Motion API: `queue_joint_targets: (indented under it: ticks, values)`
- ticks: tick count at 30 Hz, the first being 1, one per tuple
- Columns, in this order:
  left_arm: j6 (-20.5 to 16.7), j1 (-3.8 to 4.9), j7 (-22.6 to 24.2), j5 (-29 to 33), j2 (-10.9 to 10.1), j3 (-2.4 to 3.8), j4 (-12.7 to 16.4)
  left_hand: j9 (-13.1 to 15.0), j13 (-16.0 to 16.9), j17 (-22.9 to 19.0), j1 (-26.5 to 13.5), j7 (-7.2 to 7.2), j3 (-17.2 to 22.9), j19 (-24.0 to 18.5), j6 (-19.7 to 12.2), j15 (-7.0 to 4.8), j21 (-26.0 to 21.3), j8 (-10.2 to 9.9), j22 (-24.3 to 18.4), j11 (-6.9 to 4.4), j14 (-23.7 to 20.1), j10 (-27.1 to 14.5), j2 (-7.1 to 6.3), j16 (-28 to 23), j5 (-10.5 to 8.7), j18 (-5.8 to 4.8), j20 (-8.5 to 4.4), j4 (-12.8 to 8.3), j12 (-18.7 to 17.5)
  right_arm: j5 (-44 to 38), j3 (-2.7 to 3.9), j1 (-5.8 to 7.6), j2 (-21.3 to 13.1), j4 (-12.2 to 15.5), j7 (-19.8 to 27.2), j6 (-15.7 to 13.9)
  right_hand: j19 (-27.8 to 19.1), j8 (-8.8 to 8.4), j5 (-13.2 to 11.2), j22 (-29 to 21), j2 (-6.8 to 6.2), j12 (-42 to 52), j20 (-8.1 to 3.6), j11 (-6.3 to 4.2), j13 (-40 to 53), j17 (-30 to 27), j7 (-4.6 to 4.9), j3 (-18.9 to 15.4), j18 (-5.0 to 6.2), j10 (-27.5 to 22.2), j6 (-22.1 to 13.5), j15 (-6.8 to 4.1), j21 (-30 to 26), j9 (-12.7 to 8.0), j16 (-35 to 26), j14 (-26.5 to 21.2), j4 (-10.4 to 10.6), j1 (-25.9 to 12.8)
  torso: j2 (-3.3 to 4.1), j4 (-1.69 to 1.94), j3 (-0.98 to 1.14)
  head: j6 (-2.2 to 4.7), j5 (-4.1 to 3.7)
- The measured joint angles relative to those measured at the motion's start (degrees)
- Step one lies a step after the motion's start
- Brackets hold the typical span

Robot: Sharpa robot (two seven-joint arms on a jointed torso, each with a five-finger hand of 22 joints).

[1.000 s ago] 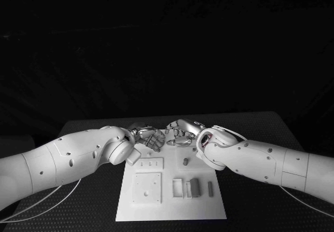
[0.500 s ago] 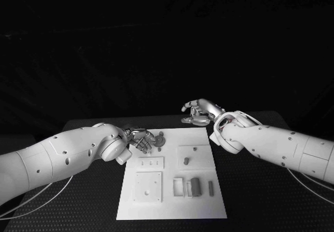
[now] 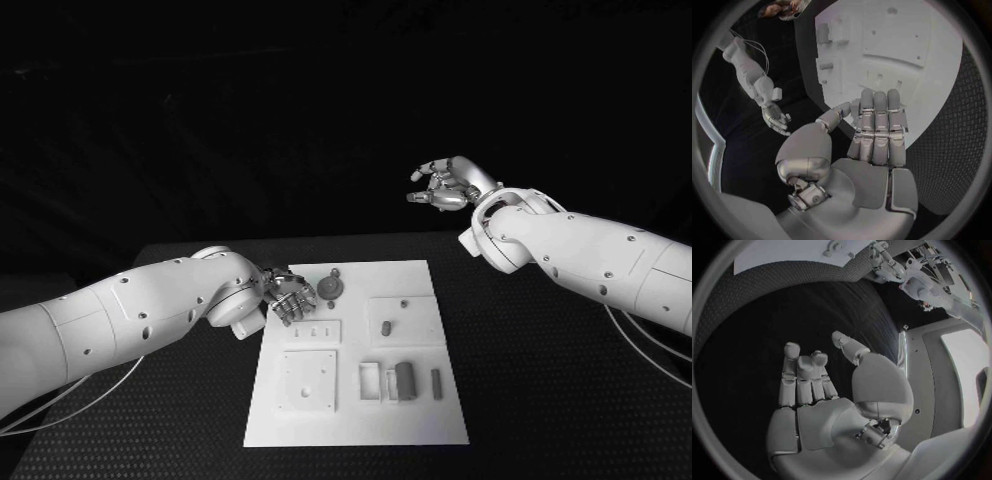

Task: Assemble the parts on the task board

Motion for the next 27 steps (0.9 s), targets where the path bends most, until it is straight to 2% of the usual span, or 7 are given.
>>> queue_joint_targets:
  ticks: [2, 6, 8, 12, 15, 18, 27]
  values:
    - [0.05, -0.03, -0.68, -0.69, 0.0, -0.55, 0.57, 1.31, 1.41, 0.02, -0.05, 0.0, 0.0, 0.29, 0.01, -0.25, 1.36, 0.01, 2.28, -0.1, 0.16, 0.06, -0.05, 2.79, 0.0, -0.01, -0.29, 0.0, 1.01, 0.32, 0.0, 0.01, 0.09, -0.19, 0.1, 0.07, 0.0, 0.0, 0.0, 0.0, 0.0, 0.0, 0.0, 0.0, 0.0, 0.0, 0.0, 0.0, 0.0, 0.0, 0.0, 0.0, 0.0, -0.06, 0.0, 0.0, 0.0, 0.0, -0.03, -0.01, 0.04, -0.2, -0.11]
    - [-0.12, -0.11, -1.67, -2.63, 0.04, -0.74, 1.56, 1.66, 5.46, 0.45, -0.29, -0.48, -0.08, 1.96, 0.48, -1.73, 4.35, -0.13, 6.09, -1.31, 0.97, 0.95, -0.29, 8.95, 0.0, 0.02, -1.54, 0.07, 4.95, 0.76, -0.05, -0.03, 0.25, -0.23, 0.28, 0.31, -0.2, 0.0, 0.0, 0.0, 0.49, 0.0, 0.2, 0.0, -0.15, -0.04, 0.0, -0.16, -0.01, 0.0, 0.0, 0.21, 0.0, -0.25, 0.0, -0.21, 0.15, 0.12, -0.03, 0.0, 0.06, -0.65, -0.29]
    - [-0.32, -0.11, -2.23, -4.08, 0.15, -0.75, 1.99, 1.7, 10.34, 0.02, -0.34, -0.73, 0.19, 2.69, 0.71, -2.61, 6.62, -0.89, 9.63, -2.01, 0.27, 0.37, -0.34, 15.21, -0.24, 0.08, -2.32, 0.0, 9.41, 0.96, -0.05, -0.05, 0.35, -0.3, 0.37, 0.45, -0.2, 0.0, 0.0, 0.0, 0.63, 0.0, 0.21, 0.0, -0.15, -0.06, 0.01, -0.16, -0.01, 0.0, -0.01, 0.11, 0.0, -0.25, 0.0, -0.32, 0.15, -0.02, -0.03, -0.01, 0.09, -0.88, -0.4]
    - [-0.6, -0.07, -3.22, -5.9, 0.27, -0.85, 2.39, 2.57, 15.08, -0.96, -0.34, -1.27, 0.49, 4.87, 0.63, -3.83, 9.07, -1.53, 12.49, -2.59, 1.34, 0.87, -0.34, 21.91, -0.27, 0.12, -3.61, -0.16, 14.82, 1.15, -0.05, -0.04, 0.46, -0.56, 0.44, 0.61, -0.21, 0.0, 0.0, 0.0, 0.63, 0.0, 0.21, 0.0, -0.2, -0.06, 0.01, -0.15, -0.03, 0.0, -0.01, 0.04, 0.0, -0.3, 0.0, -0.43, 0.15, -0.02, -0.03, -0.01, 0.1, -1.2, -0.44]
    - [-0.74, -0.07, -4.47, -7.66, 0.27, -1.06, 2.84, 2.57, 18.74, -2.47, -0.34, -1.49, 0.66, 5.41, 0.77, -4.77, 10.62, -2.01, 13.82, -2.99, 1.0, 0.66, -0.34, 27.61, -0.12, 0.13, -3.79, -0.33, 19.27, 1.28, -0.05, -0.01, 0.58, -0.75, 0.44, 0.7, -0.21, 0.0, 0.0, 0.0, 0.62, 0.0, 0.21, 0.0, -0.2, -0.06, 0.01, -0.15, -0.04, 0.0, -0.01, 0.04, 0.0, -0.3, 0.0, -0.43, 0.15, -0.01, -0.03, -0.04, 0.1, -1.46, -0.43]
    - [-1.05, -0.08, -5.45, -8.94, 0.27, -1.64, 2.92, 2.6, 19.96, -4.5, -0.33, -1.64, 0.76, 5.7, 0.65, -5.28, 11.06, -2.4, 13.88, -2.83, 0.48, 0.12, -0.33, 30.62, 0.21, 0.14, -4.08, -0.43, 21.09, 1.36, -0.03, 0.0, 0.6, -0.76, 0.41, 0.78, -0.21, 0.0, 0.0, 0.0, 0.62, 0.0, 0.21, 0.01, -0.2, -0.06, 0.01, -0.31, -0.05, 0.0, -0.01, 0.04, 0.0, -0.3, 0.0, -0.43, 0.31, -0.01, -0.02, -0.02, 0.08, -1.68, -0.3]
    - [-1.52, -0.12, -7.02, -11.26, 0.91, -2.54, 2.75, 3.78, 20.34, -8.7, -0.32, -1.72, 0.77, 5.7, 0.59, -4.94, 11.66, -3.23, 13.88, -2.97, -0.27, -0.22, -0.32, 34.71, 0.21, 0.15, -4.12, -0.44, 22.52, 1.46, -0.03, 0.01, 0.91, -0.74, 0.36, 0.97, -0.21, 0.0, 0.0, 0.0, 0.61, 0.0, 0.21, 0.01, -0.25, -0.05, 0.09, -0.31, -0.08, -0.01, -0.09, 0.04, 0.0, -0.41, 0.0, -0.42, 0.31, -0.01, 0.02, -0.01, 0.04, -2.26, -0.19]
